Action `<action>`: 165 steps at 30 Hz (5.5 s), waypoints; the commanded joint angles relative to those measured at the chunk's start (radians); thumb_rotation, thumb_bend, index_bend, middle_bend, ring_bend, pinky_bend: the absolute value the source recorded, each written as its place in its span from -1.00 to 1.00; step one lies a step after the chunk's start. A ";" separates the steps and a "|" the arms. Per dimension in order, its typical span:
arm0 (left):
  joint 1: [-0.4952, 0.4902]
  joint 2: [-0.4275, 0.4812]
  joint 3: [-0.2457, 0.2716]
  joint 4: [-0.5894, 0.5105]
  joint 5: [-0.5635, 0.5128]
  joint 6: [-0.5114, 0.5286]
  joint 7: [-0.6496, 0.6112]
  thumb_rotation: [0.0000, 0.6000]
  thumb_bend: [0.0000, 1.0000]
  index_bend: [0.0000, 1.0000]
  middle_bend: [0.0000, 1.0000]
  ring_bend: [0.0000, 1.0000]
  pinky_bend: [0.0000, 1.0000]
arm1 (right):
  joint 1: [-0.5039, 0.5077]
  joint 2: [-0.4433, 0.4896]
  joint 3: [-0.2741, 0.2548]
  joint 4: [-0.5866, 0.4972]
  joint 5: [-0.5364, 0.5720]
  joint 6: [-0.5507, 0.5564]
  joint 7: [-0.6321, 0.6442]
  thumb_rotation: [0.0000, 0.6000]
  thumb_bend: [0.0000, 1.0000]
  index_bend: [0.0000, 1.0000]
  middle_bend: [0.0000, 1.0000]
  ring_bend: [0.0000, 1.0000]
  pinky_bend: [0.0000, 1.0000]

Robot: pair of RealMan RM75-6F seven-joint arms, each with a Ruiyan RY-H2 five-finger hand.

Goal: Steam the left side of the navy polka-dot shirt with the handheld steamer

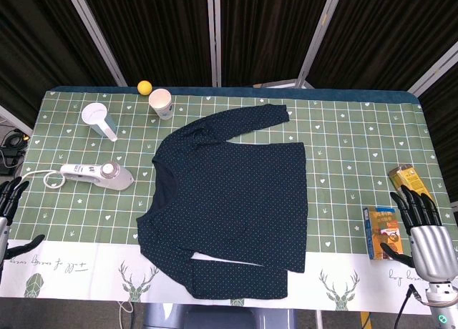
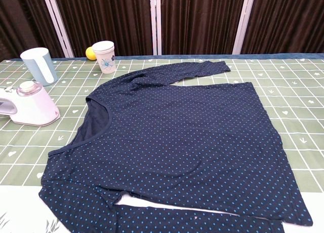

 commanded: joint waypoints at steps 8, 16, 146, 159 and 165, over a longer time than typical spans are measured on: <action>-0.007 -0.003 -0.004 0.010 -0.013 -0.017 -0.010 1.00 -1.00 -1.00 -1.00 -1.00 -1.00 | -0.002 0.003 -0.003 -0.002 -0.004 0.001 0.006 1.00 -1.00 -1.00 -1.00 -1.00 -1.00; -0.138 -0.074 -0.093 0.161 -0.110 -0.184 -0.081 1.00 -0.91 -1.00 -1.00 -1.00 -1.00 | 0.000 0.002 0.001 -0.002 0.011 -0.011 0.005 1.00 -1.00 -1.00 -1.00 -1.00 -1.00; -0.660 -0.610 -0.055 0.588 0.000 -0.473 -0.212 1.00 0.66 0.99 0.90 0.78 1.00 | 0.034 -0.007 0.033 0.033 0.151 -0.133 0.030 1.00 -1.00 -1.00 -1.00 -1.00 -1.00; -0.692 -0.730 -0.065 0.697 -0.044 -0.531 -0.181 1.00 0.66 0.98 0.90 0.78 1.00 | 0.037 -0.004 0.038 0.043 0.165 -0.148 0.050 1.00 -1.00 -1.00 -1.00 -1.00 -1.00; -0.695 -0.760 -0.048 0.739 -0.034 -0.532 -0.192 1.00 0.64 0.99 0.90 0.78 1.00 | 0.038 -0.002 0.041 0.048 0.171 -0.152 0.062 1.00 -1.00 -1.00 -1.00 -1.00 -1.00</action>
